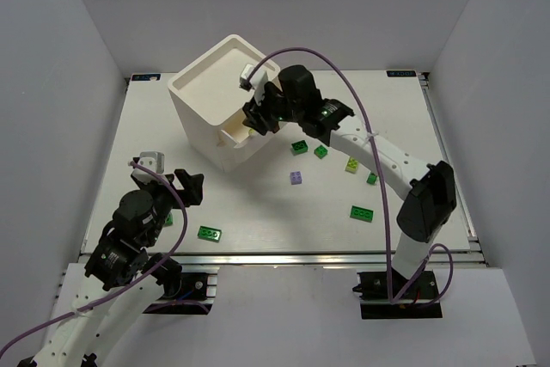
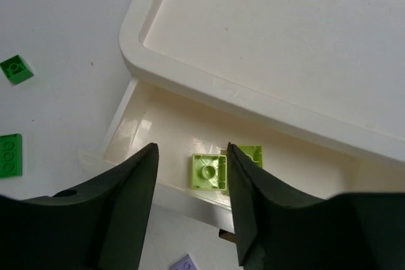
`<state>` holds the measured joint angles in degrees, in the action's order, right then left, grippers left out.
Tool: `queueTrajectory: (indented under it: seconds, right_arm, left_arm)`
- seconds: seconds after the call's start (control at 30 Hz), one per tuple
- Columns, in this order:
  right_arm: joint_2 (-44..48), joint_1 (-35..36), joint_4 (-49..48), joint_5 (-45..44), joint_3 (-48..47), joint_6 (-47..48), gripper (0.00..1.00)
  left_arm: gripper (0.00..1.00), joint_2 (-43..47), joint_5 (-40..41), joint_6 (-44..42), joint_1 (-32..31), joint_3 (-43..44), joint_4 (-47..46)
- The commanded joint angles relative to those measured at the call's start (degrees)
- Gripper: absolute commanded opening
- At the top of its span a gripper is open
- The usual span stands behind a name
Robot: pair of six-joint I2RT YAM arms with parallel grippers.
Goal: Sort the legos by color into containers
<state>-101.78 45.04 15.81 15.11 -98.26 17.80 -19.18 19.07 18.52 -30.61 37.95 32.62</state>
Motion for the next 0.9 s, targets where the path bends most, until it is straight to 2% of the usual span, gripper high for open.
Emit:
queueTrajectory:
  seconds: [0.0, 0.13, 0.3, 0.4, 0.43, 0.5, 0.53, 0.7, 0.87]
  right_arm:
    - [8.9, -2.0, -4.9, -0.7, 5.7, -4.4, 0.50]
    - [17.2, -5.9, -7.6, -5.4, 14.0, -10.8, 0.38]
    - [23.3, -13.6, -1.0, -6.9, 21.3, -17.3, 0.34]
    - [25.6, -18.3, 3.1, -7.0, 26.3, -20.8, 0.41]
    - [26.8, -20.2, 3.4, -7.0, 29.6, -21.1, 0.48]
    - [27.9, -23.6, 4.1, -6.1, 32.3, -20.6, 0.55]
    - [28.6, -25.1, 5.1, -5.5, 35.4, -20.2, 0.63]
    - [22.7, -28.6, 10.6, -8.3, 35.2, -22.2, 0.68]
    - [17.8, -30.2, 8.9, -14.8, 37.1, -26.6, 0.76]
  left_arm:
    - [0.89, 0.5, 0.4, 0.2, -0.3, -0.2, 0.2]
    - [0.89, 1.1, 0.0, 0.1, -0.3, -0.3, 0.0]
    - [0.89, 1.3, -0.5, -0.1, -0.3, -0.4, -0.3]
    - [0.89, 1.2, -1.0, -0.2, -0.3, -0.4, -0.4]
    - [0.89, 1.2, -1.1, -0.2, -0.3, -0.4, -0.4]
    - [0.89, 1.2, -1.1, -0.3, -0.3, -0.4, -0.5]
    - [0.89, 1.4, -1.1, -0.3, -0.3, -0.5, -0.5]
    - [0.89, 1.9, -1.2, -0.4, -0.3, -0.6, -0.5]
    - [0.89, 2.5, -1.3, -0.4, -0.3, -0.5, -0.7]
